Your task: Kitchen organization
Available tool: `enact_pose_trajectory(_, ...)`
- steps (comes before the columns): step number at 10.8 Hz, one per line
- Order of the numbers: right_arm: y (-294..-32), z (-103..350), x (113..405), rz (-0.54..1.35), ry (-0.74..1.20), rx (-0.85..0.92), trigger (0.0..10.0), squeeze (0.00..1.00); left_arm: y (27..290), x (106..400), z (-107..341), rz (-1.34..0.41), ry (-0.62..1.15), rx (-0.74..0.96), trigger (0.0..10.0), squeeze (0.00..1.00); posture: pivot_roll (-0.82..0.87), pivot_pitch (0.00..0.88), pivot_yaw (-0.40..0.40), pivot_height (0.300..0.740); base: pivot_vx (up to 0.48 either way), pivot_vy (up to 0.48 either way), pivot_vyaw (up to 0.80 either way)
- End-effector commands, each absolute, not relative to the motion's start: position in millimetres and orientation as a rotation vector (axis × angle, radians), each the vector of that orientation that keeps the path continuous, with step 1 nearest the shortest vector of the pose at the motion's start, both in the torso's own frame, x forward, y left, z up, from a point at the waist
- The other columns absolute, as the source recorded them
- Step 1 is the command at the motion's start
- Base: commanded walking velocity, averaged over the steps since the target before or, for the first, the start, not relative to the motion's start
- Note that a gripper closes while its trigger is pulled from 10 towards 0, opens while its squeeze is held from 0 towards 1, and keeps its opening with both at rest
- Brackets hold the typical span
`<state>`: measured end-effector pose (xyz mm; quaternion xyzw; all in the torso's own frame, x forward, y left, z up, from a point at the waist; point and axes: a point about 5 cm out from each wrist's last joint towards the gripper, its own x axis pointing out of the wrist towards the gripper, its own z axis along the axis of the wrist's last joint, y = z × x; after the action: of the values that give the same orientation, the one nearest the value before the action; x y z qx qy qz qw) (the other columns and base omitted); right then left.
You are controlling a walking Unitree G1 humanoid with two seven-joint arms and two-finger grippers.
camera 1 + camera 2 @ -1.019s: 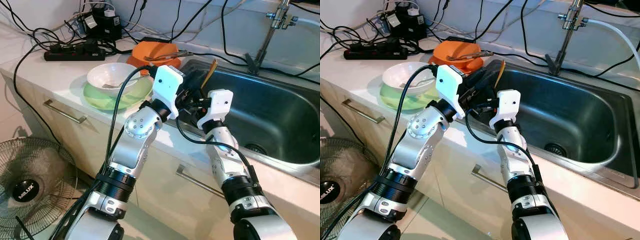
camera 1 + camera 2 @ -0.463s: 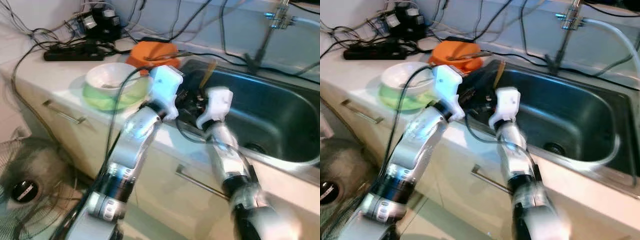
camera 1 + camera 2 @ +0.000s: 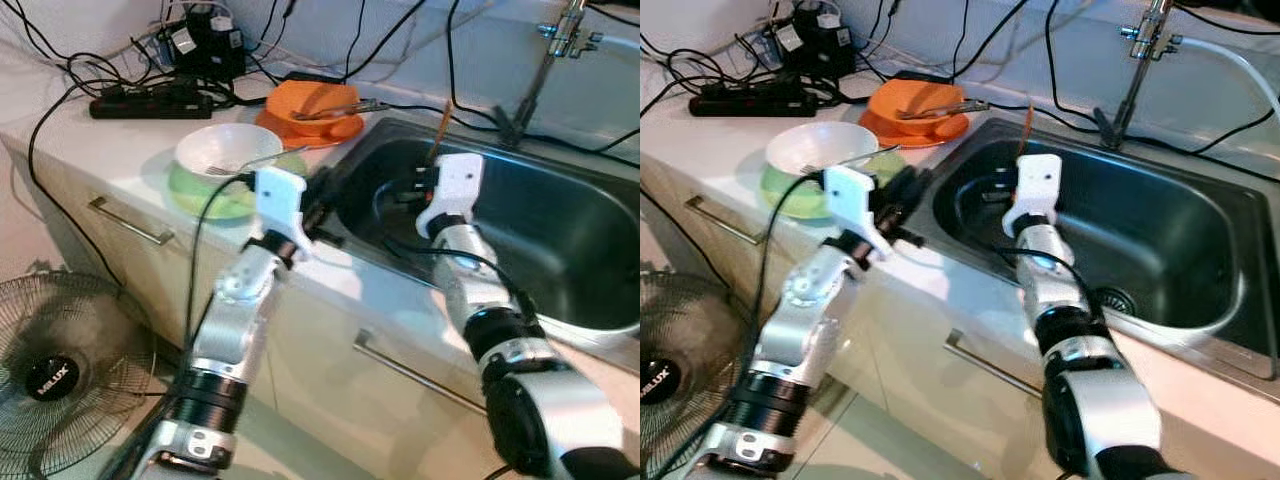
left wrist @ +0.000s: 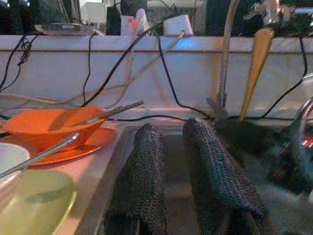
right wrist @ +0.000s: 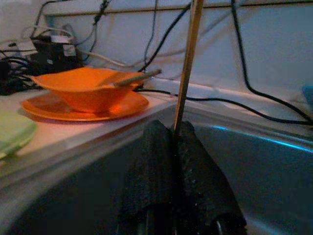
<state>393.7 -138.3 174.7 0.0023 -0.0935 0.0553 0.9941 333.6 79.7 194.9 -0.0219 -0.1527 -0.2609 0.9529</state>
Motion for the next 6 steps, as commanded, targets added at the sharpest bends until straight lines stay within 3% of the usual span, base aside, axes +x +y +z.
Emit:
enact_pose_trajectory(1, -139, 185, 397, 0.106, -0.213, -0.005, 10.0, 0.0, 81, 335, 188, -0.523, -0.261, -0.004, 10.0, 0.0, 0.19, 0.013, -0.019, 0.74, 0.0, 0.0, 0.0)
enact_pose_trajectory(6, -154, 186, 407, 0.058, -0.075, -0.063, 10.0, 0.0, 89, 333, 150, -0.502, -0.071, 0.068, 10.0, 0.0, 0.19, 0.013, -0.017, 0.74, 0.0, 0.0, 0.0)
